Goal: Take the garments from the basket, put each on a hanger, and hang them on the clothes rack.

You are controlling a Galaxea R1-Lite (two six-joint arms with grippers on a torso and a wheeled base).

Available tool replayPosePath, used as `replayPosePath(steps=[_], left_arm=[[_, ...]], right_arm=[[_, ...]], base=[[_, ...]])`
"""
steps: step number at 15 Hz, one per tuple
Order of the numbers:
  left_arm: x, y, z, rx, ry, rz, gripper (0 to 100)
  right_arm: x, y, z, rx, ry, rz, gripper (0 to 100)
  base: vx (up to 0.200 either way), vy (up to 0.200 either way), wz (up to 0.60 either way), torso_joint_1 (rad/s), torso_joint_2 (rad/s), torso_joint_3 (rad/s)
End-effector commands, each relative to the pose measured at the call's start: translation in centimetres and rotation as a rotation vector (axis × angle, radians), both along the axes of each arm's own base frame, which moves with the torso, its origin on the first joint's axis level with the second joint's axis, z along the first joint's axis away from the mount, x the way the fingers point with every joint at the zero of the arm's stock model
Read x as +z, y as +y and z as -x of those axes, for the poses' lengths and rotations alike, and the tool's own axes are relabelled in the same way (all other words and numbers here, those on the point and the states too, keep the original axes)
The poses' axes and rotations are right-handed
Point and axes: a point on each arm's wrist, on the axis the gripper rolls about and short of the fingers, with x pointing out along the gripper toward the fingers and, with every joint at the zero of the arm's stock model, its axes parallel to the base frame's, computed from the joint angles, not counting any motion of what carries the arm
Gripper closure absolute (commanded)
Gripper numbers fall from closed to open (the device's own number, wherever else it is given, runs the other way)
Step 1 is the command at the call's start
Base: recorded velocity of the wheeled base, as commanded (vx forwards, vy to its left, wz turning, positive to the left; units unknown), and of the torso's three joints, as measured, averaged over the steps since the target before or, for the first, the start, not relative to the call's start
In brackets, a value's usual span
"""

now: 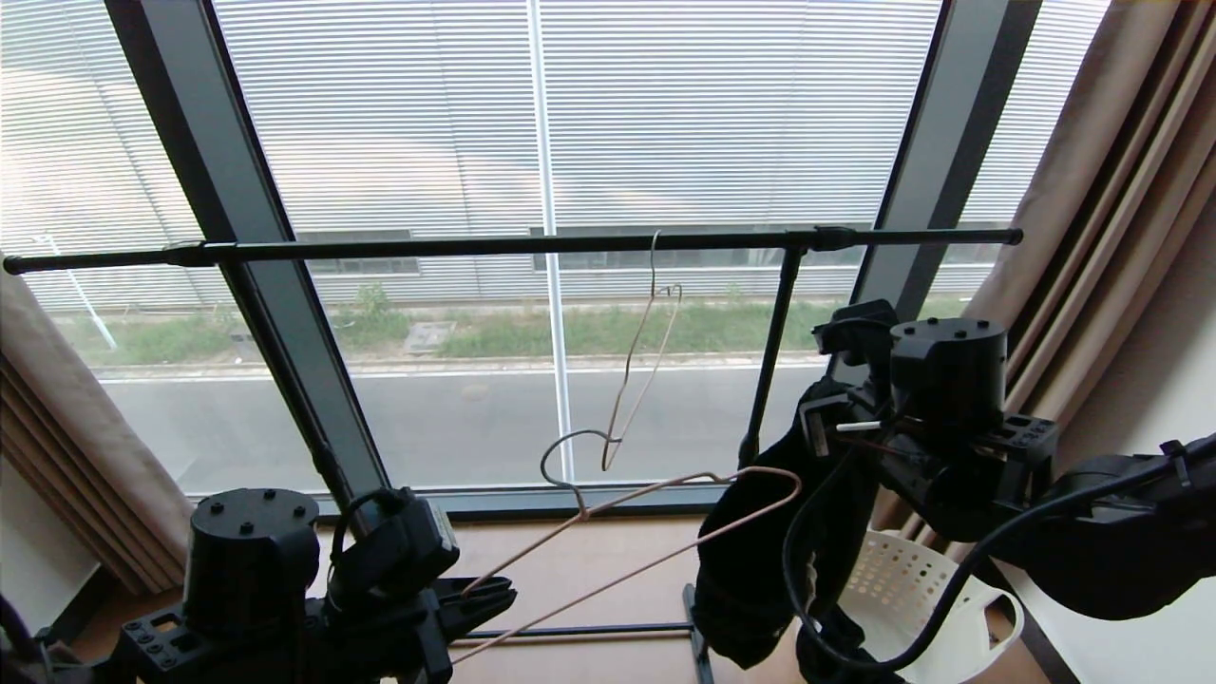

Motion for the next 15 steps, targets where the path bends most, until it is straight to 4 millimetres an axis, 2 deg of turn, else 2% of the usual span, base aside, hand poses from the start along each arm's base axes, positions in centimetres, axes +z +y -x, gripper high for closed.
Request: replayPosePath(steps=[1, 3, 7, 11, 13, 15], left_arm=[[-0.6, -0.5, -0.9, 0.008, 0.011, -0.013, 100], [-0.8, -1.0, -1.6, 0.044, 0.001, -0.034, 100], [-0.9, -1.6, -1.9, 0.032, 0.0, -0.028, 100], [-0.9, -1.7, -2.1, 0.039, -0.028, -0.016, 100], [-0.9, -1.9, -2.1, 0.072, -0.049, -0.026, 100], [-0.8, -1.7, -2.1, 0.121, -0.078, -0.032, 100]], right_arm=[[0.0, 0.6, 0.4, 0.01, -0.002, 0.004, 100], [0.1, 1.5, 1.2, 0.038, -0.007, 0.002, 100], [-0.1, 4.0, 2.7, 0.127, -0.001, -0.001, 100], [-0.2, 5.2, 3.5, 0.163, 0.001, -0.02, 100], [0.0, 5.7, 3.8, 0.137, -0.014, -0.026, 100], [0.1, 5.6, 2.8, 0.056, -0.042, -0.021, 100]], base=[[0.0, 0.0, 0.0, 0.0, 0.0, 0.0], [0.0, 0.0, 0.0, 0.0, 0.0, 0.0], [0.0, 0.0, 0.0, 0.0, 0.0, 0.0], [0.0, 0.0, 0.0, 0.0, 0.0, 0.0], [0.0, 0.0, 0.0, 0.0, 0.0, 0.0], [0.0, 0.0, 0.0, 0.0, 0.0, 0.0]])
